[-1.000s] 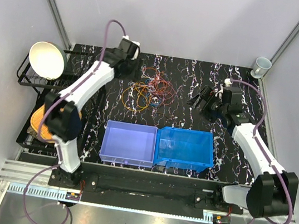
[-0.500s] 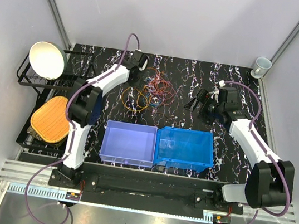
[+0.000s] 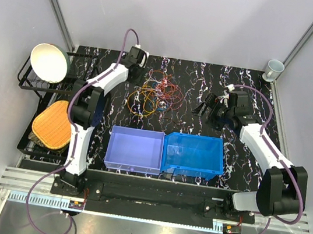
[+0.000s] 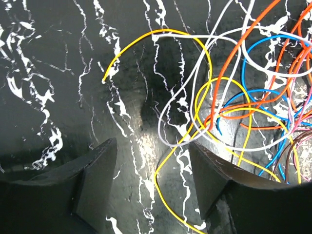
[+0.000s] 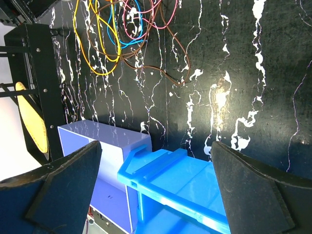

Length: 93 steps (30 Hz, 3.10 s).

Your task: Untangle the cables

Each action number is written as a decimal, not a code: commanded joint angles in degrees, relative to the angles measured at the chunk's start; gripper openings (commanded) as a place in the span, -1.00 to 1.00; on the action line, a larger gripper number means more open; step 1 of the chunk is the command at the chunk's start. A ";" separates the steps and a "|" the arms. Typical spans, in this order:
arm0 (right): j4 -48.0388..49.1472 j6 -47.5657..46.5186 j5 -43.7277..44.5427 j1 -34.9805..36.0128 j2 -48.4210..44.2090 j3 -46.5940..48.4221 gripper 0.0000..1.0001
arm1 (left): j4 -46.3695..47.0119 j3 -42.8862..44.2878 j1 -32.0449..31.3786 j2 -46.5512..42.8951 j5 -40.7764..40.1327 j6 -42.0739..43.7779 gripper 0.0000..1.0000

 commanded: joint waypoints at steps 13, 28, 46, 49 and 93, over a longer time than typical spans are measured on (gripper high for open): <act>0.90 -1.40 -2.30 0.41 1.18 1.65 0.99 | 1.09 3.06 -0.48 1.65 5.97 2.42 0.21; 1.16 -1.57 -2.74 0.41 2.41 1.91 0.99 | 3.20 4.02 -0.65 3.66 3.68 2.68 0.03; 1.16 -0.70 -3.71 0.49 1.44 1.82 0.99 | 0.30 9.21 -0.83 2.28 5.62 2.15 -1.00; 1.25 0.36 -4.59 0.49 0.04 2.08 0.99 | -2.42 10.87 -1.44 -3.16 3.51 -0.13 -1.00; 18.91 7.39 -17.42 0.67 -26.51 -1.25 0.80 | 37.02 -14.69 -11.63 -46.25 63.06 -31.85 -1.00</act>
